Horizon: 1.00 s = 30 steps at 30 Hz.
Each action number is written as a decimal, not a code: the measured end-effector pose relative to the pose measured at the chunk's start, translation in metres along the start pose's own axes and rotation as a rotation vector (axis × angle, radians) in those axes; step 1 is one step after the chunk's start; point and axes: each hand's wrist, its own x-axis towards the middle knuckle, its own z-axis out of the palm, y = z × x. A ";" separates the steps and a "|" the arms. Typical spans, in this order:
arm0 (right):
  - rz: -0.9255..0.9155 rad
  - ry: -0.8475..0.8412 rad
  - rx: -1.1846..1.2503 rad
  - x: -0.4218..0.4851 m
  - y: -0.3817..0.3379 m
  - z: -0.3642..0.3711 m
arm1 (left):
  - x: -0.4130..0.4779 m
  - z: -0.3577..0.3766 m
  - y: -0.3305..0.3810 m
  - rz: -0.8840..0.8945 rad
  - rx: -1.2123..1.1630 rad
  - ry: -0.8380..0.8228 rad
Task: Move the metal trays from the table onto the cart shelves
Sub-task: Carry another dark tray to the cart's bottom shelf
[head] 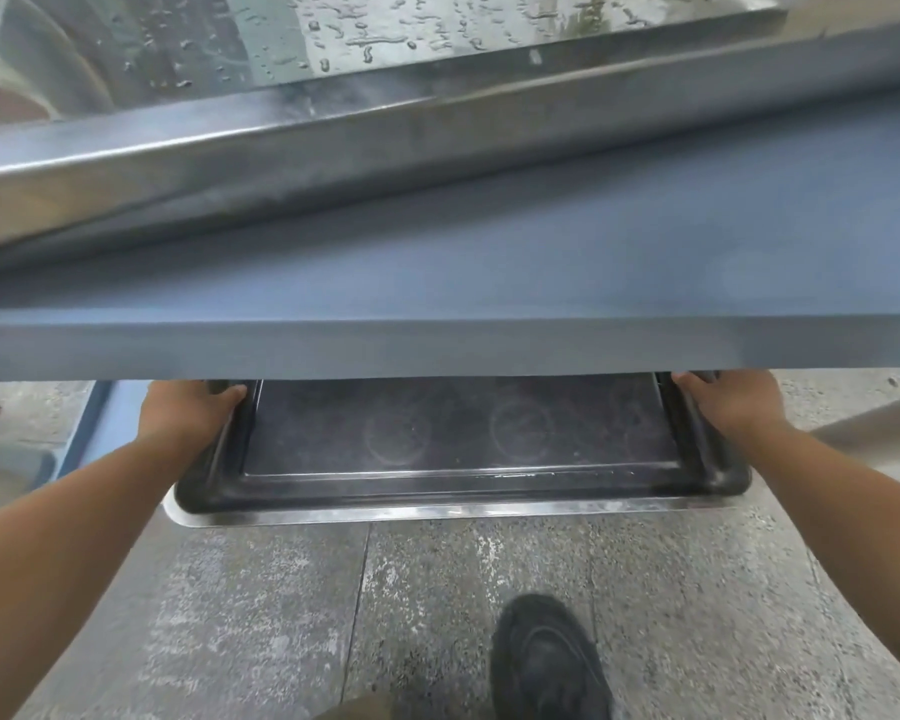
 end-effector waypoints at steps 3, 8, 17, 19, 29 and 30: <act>-0.096 0.083 -0.091 -0.012 -0.008 -0.007 | -0.010 -0.004 0.006 0.009 0.020 0.069; -0.355 0.054 -0.130 -0.065 -0.027 -0.008 | -0.053 0.000 0.019 0.376 0.147 0.139; -0.631 -0.269 -0.426 -0.158 -0.047 0.022 | -0.125 0.012 0.021 0.785 0.337 -0.342; -0.632 -0.282 -0.478 -0.158 -0.045 0.029 | -0.129 0.016 0.018 0.804 0.434 -0.351; -0.618 -0.255 -0.498 -0.131 -0.056 0.040 | -0.109 0.026 0.027 0.779 0.463 -0.283; -0.616 -0.249 -0.498 -0.129 -0.057 0.040 | -0.107 0.026 0.028 0.781 0.463 -0.277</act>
